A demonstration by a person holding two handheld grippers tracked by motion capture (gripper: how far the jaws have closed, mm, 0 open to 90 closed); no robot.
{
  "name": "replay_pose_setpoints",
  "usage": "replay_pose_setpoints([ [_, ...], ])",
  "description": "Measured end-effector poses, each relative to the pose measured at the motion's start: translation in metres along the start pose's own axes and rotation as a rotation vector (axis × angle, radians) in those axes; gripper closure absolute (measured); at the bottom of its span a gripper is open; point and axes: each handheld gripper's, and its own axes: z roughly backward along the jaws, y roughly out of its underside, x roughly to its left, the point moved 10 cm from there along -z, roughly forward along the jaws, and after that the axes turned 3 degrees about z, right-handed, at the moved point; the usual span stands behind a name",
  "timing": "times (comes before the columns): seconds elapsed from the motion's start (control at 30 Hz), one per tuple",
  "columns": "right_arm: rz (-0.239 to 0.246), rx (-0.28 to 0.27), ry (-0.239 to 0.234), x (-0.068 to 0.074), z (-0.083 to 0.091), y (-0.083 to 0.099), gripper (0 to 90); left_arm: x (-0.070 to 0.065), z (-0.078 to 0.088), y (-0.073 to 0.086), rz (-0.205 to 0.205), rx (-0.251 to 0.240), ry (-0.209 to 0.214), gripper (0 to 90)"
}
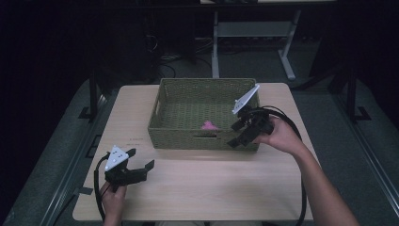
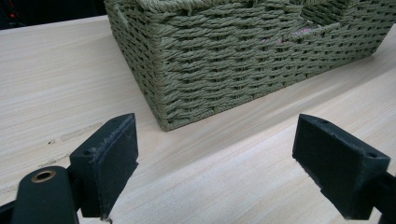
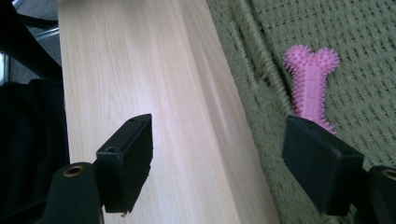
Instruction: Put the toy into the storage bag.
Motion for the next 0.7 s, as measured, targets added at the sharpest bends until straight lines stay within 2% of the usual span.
replay_pose_setpoints([
  [0.27, 0.010, -0.018, 0.004, 0.011, -0.005, 0.008, 24.2, 0.000, 0.000, 0.000, -0.001, 0.003, 0.000, 13.8],
  [0.7, 0.022, -0.016, -0.009, 0.024, -0.016, 0.022, 23.8, 0.000, 0.000, 0.000, -0.001, 0.001, 0.000, 13.8],
])
